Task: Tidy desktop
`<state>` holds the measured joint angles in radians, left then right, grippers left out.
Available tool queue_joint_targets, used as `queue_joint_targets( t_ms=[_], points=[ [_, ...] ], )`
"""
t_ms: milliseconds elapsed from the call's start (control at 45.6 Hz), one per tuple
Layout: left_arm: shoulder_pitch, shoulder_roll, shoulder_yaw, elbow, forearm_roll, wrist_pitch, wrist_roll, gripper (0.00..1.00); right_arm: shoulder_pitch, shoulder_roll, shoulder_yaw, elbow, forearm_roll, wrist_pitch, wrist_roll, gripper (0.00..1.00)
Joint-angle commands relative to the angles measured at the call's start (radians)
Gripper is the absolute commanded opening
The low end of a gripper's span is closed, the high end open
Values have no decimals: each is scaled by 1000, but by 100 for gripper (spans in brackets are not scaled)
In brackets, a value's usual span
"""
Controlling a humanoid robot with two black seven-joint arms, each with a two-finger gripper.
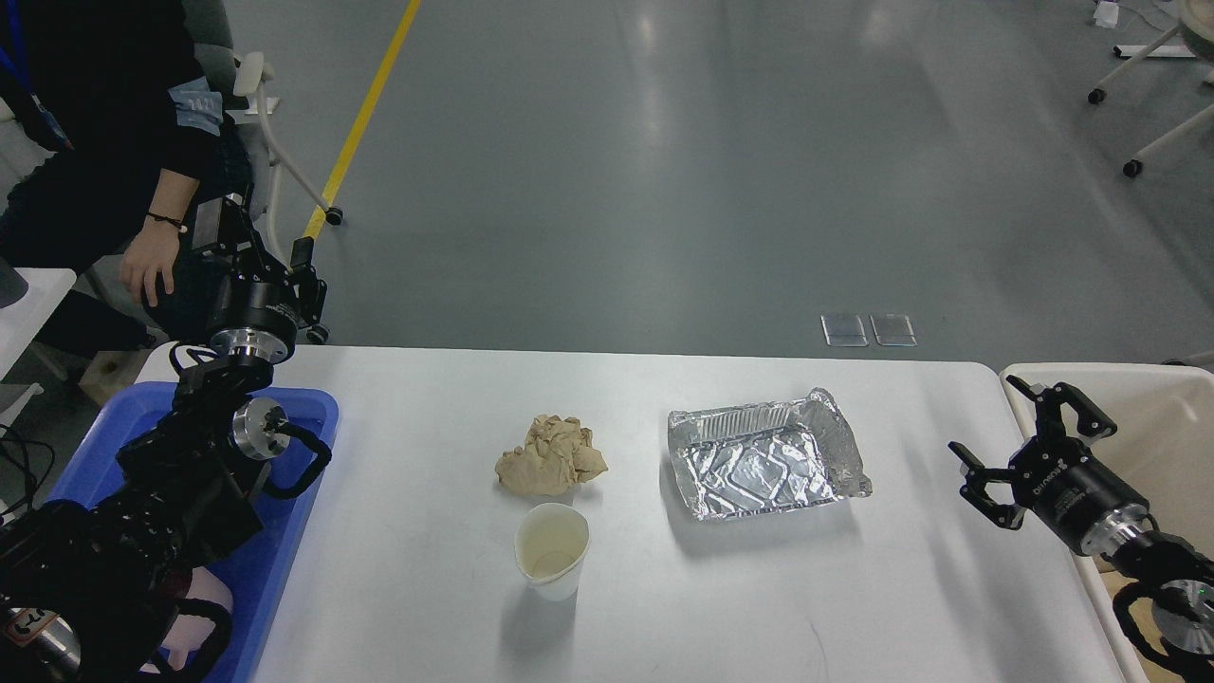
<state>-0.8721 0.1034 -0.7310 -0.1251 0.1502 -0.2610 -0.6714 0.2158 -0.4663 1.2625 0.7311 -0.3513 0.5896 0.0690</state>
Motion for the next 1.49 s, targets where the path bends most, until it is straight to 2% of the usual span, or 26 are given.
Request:
queue_joint_targets(
  t_ms=[0,88,219,592,702,724,922,944,1031,1470],
  points=[
    [28,-42,-91,-2,-3,-92,3,98,-1,3,1,1,0,1,0,100],
    [47,-74,-97,-8,-4,-118,3,98,-1,5,3,1,2,2,0,100],
    [84,-96,-110,-74,-12,-199,6,98,1,5,6,2,3,2,0,100],
    [140,-159,-151,-96,-24,-201,-5,98,2,1,9,5,3,4,0,100],
    [170,-143,-145,-156,-26,-201,-5,98,4,3,9,5,3,4,0,100],
    [192,-124,-137,-198,-27,-202,0,98,5,3,6,7,3,4,0,100],
    [257,1,-28,-337,-32,-205,7,98,4,3,3,13,2,4,0,100],
    [269,63,-7,-369,-34,-205,7,98,4,3,3,13,2,2,0,100],
    [277,108,-13,-370,-34,-208,7,98,2,5,3,13,2,1,0,100],
    [263,104,-15,-358,-34,-198,10,98,-1,9,3,13,2,2,0,100]
  ],
)
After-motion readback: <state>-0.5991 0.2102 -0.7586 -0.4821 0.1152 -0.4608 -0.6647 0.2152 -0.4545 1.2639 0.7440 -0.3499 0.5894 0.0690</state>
